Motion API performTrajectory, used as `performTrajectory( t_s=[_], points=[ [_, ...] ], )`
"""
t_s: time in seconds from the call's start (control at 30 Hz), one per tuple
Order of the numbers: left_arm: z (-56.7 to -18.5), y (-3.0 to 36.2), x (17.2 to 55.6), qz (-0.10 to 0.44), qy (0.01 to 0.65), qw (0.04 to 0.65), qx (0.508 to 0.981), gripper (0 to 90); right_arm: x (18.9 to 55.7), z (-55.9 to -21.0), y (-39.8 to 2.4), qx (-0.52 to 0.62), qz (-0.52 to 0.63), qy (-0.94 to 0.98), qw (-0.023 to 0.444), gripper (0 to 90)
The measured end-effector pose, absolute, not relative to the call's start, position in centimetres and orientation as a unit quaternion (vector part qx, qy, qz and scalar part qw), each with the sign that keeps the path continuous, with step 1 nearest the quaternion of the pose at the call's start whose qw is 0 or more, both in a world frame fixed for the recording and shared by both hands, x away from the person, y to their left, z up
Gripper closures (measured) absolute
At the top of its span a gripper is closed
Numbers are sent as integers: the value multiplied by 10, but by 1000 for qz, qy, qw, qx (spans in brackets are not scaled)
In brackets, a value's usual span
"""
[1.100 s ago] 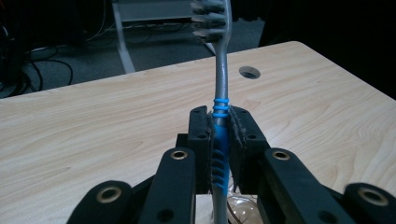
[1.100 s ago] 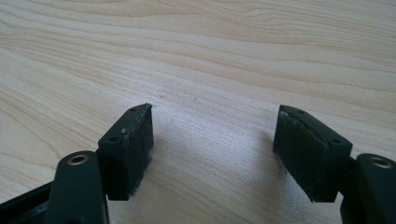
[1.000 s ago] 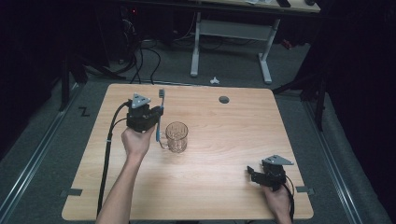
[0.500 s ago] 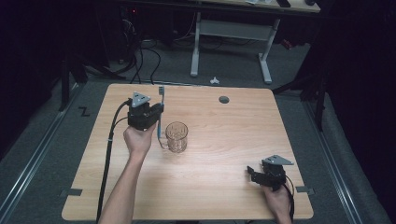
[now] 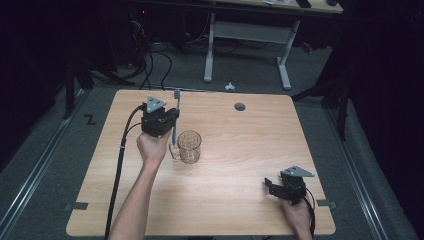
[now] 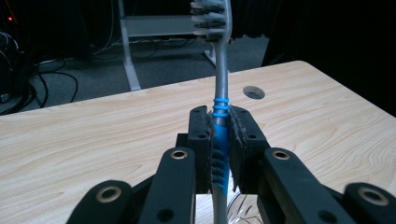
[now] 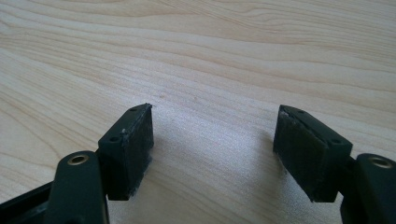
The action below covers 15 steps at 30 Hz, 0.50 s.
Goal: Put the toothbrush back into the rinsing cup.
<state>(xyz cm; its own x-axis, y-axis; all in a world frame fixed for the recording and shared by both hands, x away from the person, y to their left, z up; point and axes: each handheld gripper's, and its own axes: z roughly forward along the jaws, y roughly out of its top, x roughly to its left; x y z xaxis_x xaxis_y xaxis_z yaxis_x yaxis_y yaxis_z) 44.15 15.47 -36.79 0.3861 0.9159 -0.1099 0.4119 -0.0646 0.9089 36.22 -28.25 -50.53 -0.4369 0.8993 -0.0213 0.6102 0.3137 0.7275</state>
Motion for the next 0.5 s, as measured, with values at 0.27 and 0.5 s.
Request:
performTrajectory(
  t_s=[0.27, 0.5],
  points=[
    [-372, 155, 441, 256, 487, 478, 685, 801, 362, -505, -282, 484, 331, 780, 219, 288],
    [-375, 158, 440, 253, 488, 473, 689, 799, 362, -505, -282, 484, 331, 780, 218, 288]
  ],
)
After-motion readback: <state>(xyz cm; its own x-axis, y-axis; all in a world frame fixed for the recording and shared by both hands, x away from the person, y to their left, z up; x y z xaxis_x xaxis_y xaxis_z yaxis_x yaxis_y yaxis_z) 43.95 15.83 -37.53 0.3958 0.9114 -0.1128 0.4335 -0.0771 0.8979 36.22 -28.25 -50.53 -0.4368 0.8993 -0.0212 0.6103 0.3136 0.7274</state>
